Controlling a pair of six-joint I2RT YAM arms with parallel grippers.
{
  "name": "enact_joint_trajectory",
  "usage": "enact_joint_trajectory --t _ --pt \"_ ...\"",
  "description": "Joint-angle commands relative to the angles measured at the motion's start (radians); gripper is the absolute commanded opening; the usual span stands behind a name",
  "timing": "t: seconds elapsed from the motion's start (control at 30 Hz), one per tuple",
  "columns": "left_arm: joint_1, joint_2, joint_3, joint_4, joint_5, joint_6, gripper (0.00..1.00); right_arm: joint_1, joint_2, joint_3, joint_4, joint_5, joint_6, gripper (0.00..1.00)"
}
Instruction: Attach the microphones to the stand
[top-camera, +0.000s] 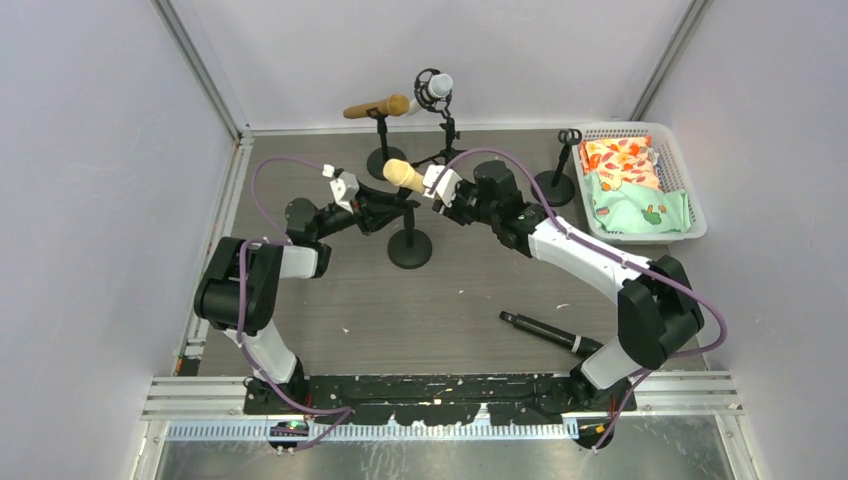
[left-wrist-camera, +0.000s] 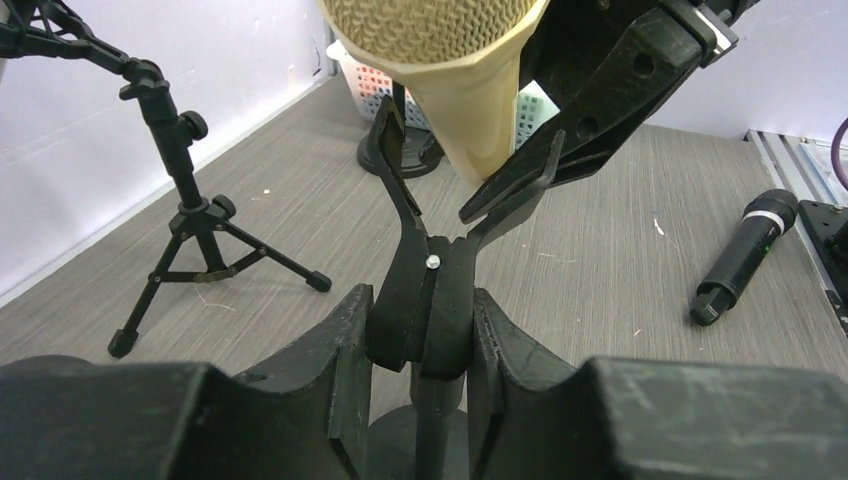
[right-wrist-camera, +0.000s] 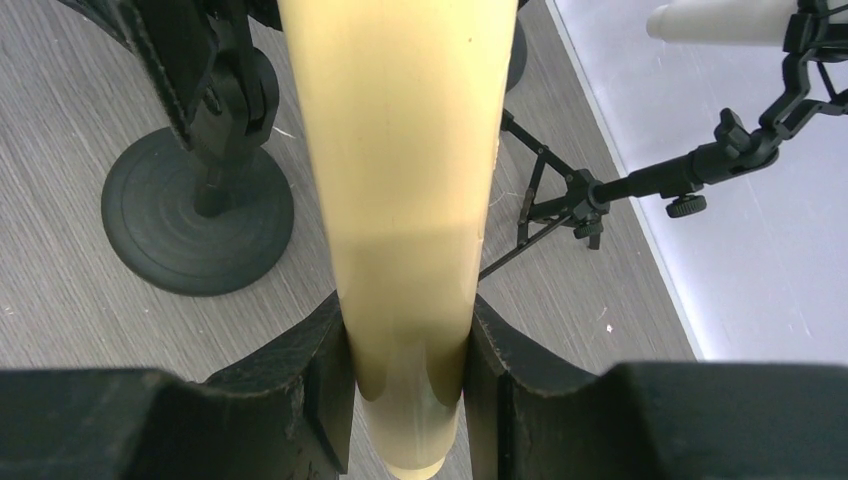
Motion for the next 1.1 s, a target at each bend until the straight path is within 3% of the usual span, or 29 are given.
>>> enact_joint_trajectory --t 0.0,0.6,0.63,0.7,0.87,0.93,0.97,1.07 --pt "0.009 0.001 0.037 0.059 0.019 -0.009 0.01 0.015 0.013 0.057 0.078 -0.028 -0.022 0.05" --pt "0.012 -0.01 0.037 0.059 0.046 -0.013 0.0 0.082 0.123 0.081 0.028 0.029 -0.129 0.05" --pt "0.012 -0.01 0.039 0.059 0.049 -0.015 0.09 0.084 0.122 0.08 0.027 0.033 -0.13 0.05" --pt "0.012 -0.008 0.041 0.059 0.045 -0.024 0.34 0.085 0.121 0.083 0.025 0.034 -0.128 0.05" --pt "0.015 -0.012 0.04 0.059 0.028 -0.032 0.7 0.085 0.116 0.096 0.019 0.037 -0.12 0.08" --pt "0.017 -0.02 0.035 0.059 0.016 -0.032 0.93 0.084 0.115 0.097 0.02 0.04 -0.113 0.1" --pt "0.019 -0.027 0.03 0.059 0.001 -0.033 0.99 0.084 0.111 0.097 0.022 0.044 -0.108 0.11" --pt "0.026 -0.059 0.009 0.059 -0.052 -0.032 1.0 0.085 0.104 0.096 0.033 0.055 -0.093 0.2"
